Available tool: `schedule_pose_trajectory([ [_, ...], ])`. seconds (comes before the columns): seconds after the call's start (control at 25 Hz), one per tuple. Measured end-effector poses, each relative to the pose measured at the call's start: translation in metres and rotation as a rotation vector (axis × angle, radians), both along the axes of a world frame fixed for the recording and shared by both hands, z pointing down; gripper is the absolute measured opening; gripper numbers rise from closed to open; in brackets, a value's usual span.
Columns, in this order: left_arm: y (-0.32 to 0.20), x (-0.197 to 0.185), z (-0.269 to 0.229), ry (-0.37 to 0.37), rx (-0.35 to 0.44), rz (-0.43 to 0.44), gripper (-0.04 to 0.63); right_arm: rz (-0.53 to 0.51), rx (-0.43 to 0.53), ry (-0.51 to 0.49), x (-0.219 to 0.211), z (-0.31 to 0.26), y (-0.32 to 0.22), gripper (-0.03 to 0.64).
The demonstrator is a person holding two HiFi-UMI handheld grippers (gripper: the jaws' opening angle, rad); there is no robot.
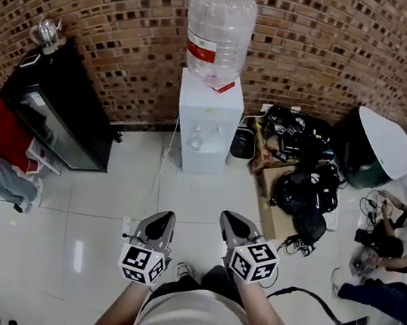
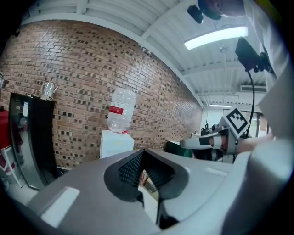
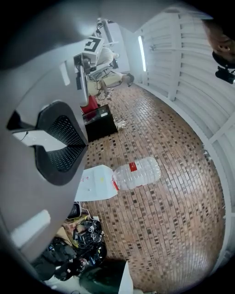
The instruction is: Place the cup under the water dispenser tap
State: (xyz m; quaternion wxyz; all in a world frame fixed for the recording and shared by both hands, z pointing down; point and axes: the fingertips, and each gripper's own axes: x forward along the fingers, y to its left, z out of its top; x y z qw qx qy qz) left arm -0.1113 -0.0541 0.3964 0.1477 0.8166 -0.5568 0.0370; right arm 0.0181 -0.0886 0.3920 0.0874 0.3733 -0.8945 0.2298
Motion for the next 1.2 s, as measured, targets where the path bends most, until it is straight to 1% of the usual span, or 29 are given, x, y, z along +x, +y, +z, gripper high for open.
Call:
schedule_pose_trajectory([
  [0.2, 0.025, 0.02, -0.003, -0.017, 0.003, -0.014, 0.012, -0.004, 0.001, 0.002, 0.024, 0.001, 0.027, 0.0],
  [0.36, 0.048, 0.036, -0.002, 0.001, -0.02, -0.054, 0.012, -0.011, 0.013, 0.005, 0.05, -0.003, 0.05, 0.0],
  [0.52, 0.064, 0.073, 0.0, 0.023, -0.039, -0.057, 0.012, -0.009, 0.018, 0.006, 0.09, -0.001, 0.071, 0.0],
  [0.68, 0.09, 0.105, 0.004, 0.012, -0.072, -0.069, 0.012, -0.019, -0.028, -0.005, 0.12, 0.017, 0.102, 0.0],
  [0.8, 0.106, 0.112, 0.006, 0.01, -0.085, -0.087, 0.012, -0.038, -0.045, -0.015, 0.124, 0.026, 0.119, 0.0],
  [0.96, 0.118, 0.109, 0.011, 0.005, -0.088, -0.091, 0.012, -0.061, -0.052, -0.011, 0.119, 0.03, 0.135, 0.0],
  [1.12, 0.114, 0.101, 0.005, -0.031, -0.053, -0.12, 0.012, -0.072, -0.016, 0.019, 0.117, 0.024, 0.13, 0.0],
  [1.2, 0.108, 0.096, 0.001, -0.026, -0.044, -0.131, 0.012, -0.074, 0.007, 0.022, 0.109, 0.014, 0.124, 0.0],
])
